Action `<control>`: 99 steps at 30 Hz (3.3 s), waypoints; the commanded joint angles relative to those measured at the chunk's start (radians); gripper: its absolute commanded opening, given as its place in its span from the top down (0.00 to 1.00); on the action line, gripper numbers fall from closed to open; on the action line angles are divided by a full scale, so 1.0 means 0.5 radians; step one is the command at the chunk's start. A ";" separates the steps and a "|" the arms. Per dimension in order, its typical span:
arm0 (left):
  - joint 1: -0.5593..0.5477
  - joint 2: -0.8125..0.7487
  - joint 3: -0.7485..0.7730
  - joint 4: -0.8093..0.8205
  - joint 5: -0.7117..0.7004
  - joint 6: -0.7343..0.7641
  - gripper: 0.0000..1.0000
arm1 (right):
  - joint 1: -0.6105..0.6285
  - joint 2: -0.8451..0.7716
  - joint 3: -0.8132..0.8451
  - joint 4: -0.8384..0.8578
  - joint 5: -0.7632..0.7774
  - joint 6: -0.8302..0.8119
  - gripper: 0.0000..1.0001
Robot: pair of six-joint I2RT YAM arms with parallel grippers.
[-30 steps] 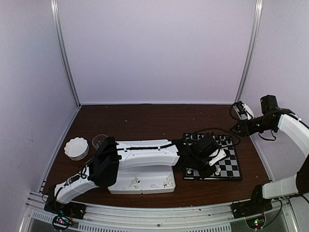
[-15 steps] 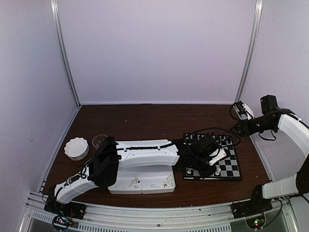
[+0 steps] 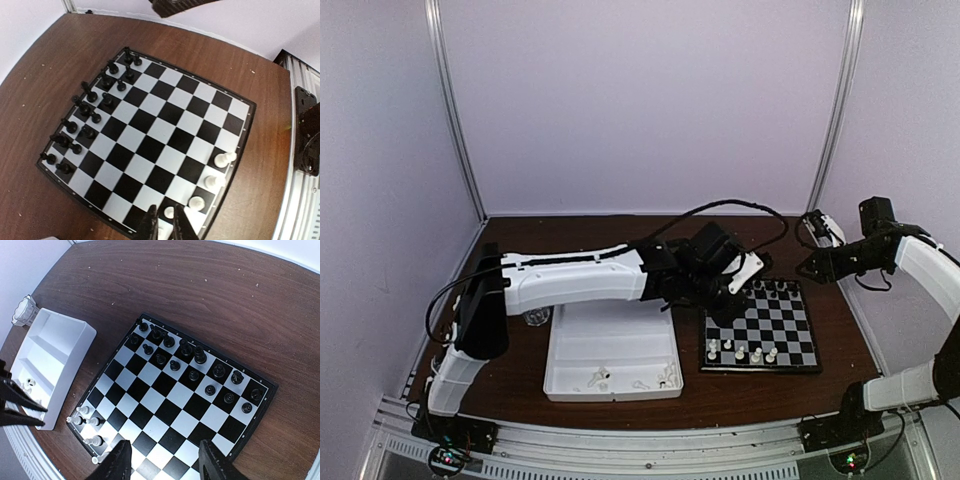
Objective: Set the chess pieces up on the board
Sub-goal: Place the queen at d1, then adjust the bishop at c1, then pick up the pawn from the storage box.
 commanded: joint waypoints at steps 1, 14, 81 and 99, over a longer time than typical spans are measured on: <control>0.052 0.048 -0.039 0.053 0.141 -0.055 0.91 | -0.015 0.002 0.008 0.020 -0.025 0.010 0.52; 0.036 0.320 0.187 0.003 0.365 -0.052 1.00 | -0.014 -0.007 0.002 0.020 -0.014 0.011 0.51; 0.084 -0.257 -0.128 -0.123 -0.126 0.042 0.73 | -0.037 -0.102 0.040 -0.031 -0.093 -0.107 0.51; 0.217 -1.450 -2.047 -0.350 -0.136 -0.617 0.75 | 0.988 0.256 0.356 -0.173 0.052 -0.407 0.53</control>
